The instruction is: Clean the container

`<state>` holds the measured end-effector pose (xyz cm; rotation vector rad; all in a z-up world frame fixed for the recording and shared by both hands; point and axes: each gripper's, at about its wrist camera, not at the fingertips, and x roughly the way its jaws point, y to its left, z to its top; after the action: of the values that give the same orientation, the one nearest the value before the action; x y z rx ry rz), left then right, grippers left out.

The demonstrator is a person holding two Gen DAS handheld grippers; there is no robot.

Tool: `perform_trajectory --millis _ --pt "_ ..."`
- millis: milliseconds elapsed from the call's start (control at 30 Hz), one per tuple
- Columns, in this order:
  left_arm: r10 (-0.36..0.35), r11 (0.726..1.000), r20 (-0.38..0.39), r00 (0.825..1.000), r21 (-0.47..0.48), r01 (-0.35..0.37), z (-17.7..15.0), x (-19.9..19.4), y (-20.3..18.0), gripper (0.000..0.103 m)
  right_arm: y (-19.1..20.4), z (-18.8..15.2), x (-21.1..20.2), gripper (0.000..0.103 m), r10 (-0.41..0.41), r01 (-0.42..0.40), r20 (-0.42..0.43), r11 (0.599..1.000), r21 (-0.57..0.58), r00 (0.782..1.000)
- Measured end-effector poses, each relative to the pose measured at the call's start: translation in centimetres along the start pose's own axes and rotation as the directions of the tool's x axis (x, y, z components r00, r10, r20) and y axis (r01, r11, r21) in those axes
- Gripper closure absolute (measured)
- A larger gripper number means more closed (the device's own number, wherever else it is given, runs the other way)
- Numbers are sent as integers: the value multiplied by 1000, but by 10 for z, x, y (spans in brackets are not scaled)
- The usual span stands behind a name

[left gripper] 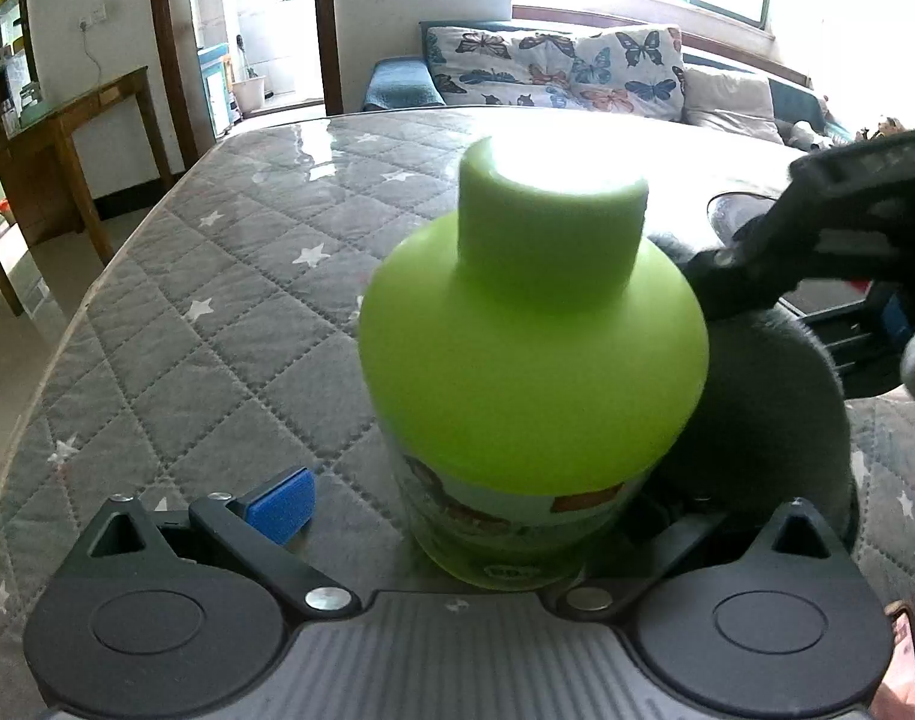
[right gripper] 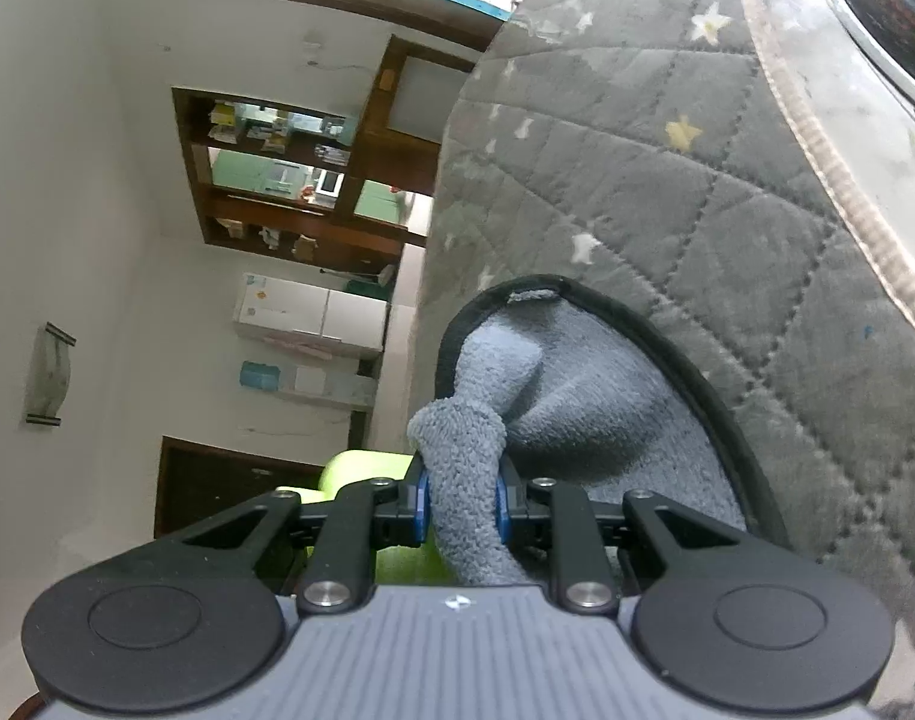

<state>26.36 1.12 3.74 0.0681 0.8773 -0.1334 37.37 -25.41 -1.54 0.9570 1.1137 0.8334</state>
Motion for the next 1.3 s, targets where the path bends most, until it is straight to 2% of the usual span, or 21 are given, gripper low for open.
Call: perform_trajectory --millis 167,267,500,767,933,1300 --pt "2 1000 6 1000 -1 -2 -1 0 1 0 21 5 -6 83 43 -42 6 998 -47 999" --pt "1 1000 9 1000 -1 -1 -2 -1 2 0 34 9 -5 83 46 -46 3 995 -88 999" --pt "-4 1000 17 1000 2 4 -4 -2 3 0 47 24 17 83 42 -46 -37 994 -103 998" --pt "-8 1000 16 1000 4 8 -6 -5 5 0 27 27 50 83 -38 29 -99 996 -83 994" --pt "-6 1000 16 1000 6 6 -8 -8 5 0 15 20 46 83 -41 35 -103 997 -61 994" --pt "-3 1000 12 1000 -11 3 -16 -19 7 0 17 -2 26 83 -63 57 -87 996 -66 994"
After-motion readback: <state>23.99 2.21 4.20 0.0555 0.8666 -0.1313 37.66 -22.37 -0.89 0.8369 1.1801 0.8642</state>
